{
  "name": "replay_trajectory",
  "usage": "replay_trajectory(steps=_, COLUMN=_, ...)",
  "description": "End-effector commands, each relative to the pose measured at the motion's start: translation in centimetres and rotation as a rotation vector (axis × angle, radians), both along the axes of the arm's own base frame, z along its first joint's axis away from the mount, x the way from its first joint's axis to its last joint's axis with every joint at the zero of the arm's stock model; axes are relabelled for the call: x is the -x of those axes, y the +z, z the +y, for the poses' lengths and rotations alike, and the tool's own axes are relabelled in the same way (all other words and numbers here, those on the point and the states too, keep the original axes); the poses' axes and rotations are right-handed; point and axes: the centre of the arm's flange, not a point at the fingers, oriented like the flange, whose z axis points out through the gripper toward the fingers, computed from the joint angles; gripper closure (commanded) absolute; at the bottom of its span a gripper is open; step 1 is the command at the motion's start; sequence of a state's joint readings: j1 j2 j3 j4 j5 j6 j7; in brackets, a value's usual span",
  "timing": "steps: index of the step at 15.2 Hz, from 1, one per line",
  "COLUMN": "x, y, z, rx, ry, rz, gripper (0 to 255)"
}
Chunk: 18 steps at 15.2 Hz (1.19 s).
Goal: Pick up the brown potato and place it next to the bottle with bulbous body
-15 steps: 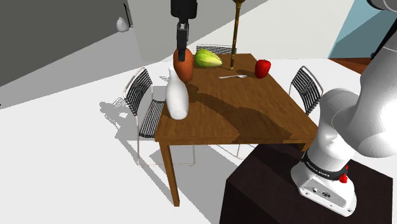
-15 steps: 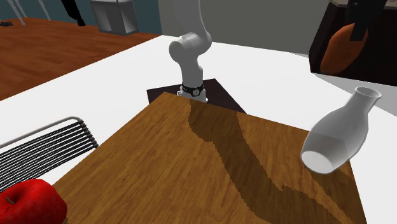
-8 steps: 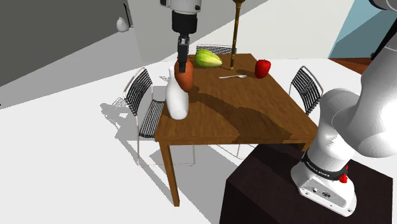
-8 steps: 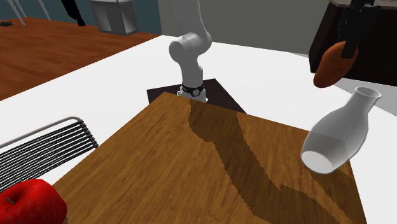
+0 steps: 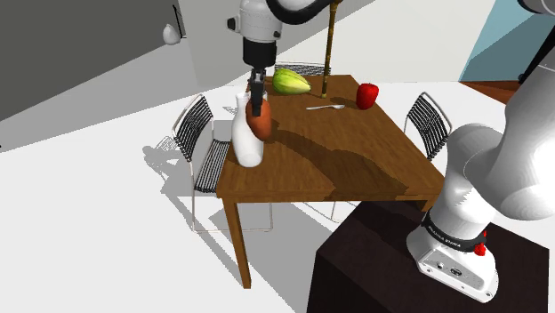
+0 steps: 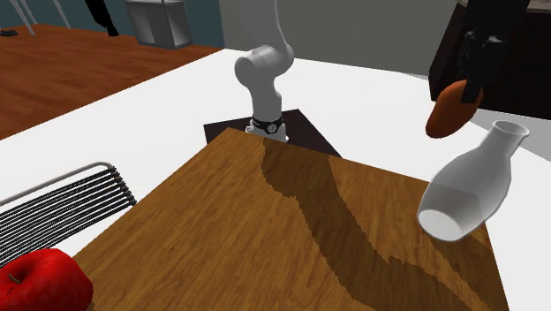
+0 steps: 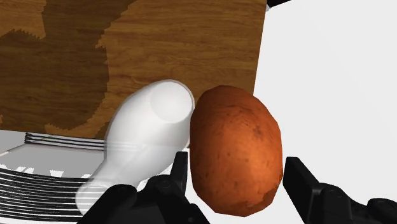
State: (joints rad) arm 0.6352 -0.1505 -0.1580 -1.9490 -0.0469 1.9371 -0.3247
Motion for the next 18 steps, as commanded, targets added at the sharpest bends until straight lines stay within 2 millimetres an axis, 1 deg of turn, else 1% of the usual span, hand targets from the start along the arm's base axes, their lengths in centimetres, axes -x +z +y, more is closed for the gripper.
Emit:
replay_trajectory(steps=1, x=0.0, y=-1.1, z=0.0, rx=0.0, ry=0.0, rz=0.0, gripper=255)
replay_trajectory(steps=18, x=0.0, y=-10.1, z=0.0, rx=0.0, ry=0.0, rz=0.0, gripper=255)
